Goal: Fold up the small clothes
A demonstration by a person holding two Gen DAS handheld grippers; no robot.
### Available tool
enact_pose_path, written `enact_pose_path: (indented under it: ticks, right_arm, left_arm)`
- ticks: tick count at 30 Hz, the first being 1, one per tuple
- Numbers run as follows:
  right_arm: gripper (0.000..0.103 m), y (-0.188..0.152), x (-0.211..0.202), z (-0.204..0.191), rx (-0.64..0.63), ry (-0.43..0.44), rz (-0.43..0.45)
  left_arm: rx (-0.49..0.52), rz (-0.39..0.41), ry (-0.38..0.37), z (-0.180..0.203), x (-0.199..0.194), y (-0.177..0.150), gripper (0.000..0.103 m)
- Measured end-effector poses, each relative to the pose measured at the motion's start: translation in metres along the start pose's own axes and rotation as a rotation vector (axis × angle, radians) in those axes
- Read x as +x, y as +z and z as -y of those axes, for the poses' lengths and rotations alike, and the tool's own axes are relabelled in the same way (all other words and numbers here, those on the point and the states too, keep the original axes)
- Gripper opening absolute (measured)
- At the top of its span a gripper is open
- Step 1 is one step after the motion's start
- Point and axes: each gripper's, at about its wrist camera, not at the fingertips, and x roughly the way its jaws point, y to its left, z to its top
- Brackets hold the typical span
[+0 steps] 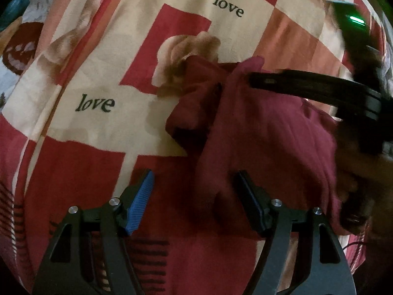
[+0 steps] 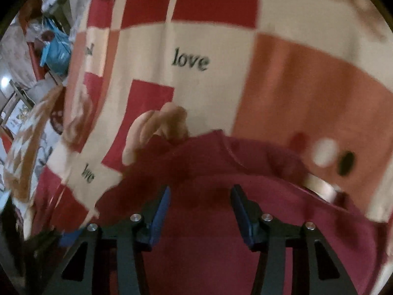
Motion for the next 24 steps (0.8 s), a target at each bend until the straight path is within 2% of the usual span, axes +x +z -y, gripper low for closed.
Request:
enact_pose_path:
  ticks: [4, 8, 15, 16, 17, 18, 24]
  right_arm:
    - [0.047, 0.011, 0.048, -0.014, -0.008, -0.020, -0.058]
    - [0.047, 0.015, 0.054, -0.011, 0.017, -0.014, -0.048]
    - [0.052, -0.012, -0.010, 0.020, 0.099, 0.118, -0.027]
    - [0.055, -0.018, -0.018, 0.023, 0.104, 0.122, -0.029]
    - [0.064, -0.025, -0.025, 0.027, 0.110, 0.124, -0.036]
    - [0.068, -0.032, -0.032, 0.031, 0.120, 0.131, -0.037]
    - [0.068, -0.073, -0.063, 0.045, 0.122, 0.126, -0.051]
  left_arm:
    - [0.011, 0.011, 0.010, 0.001, -0.001, 0.001, 0.071]
    - [-0.026, 0.013, -0.022, -0.006, -0.002, 0.008, 0.071]
    - [-0.053, 0.029, -0.030, -0.011, -0.004, 0.012, 0.070]
    - [-0.046, 0.032, -0.020, -0.009, -0.004, 0.012, 0.070]
    - [-0.041, 0.037, -0.012, -0.008, -0.002, 0.012, 0.070]
    - [-0.036, 0.043, -0.002, -0.006, -0.003, 0.012, 0.071]
    - [-0.015, 0.066, 0.039, 0.000, -0.003, 0.014, 0.070]
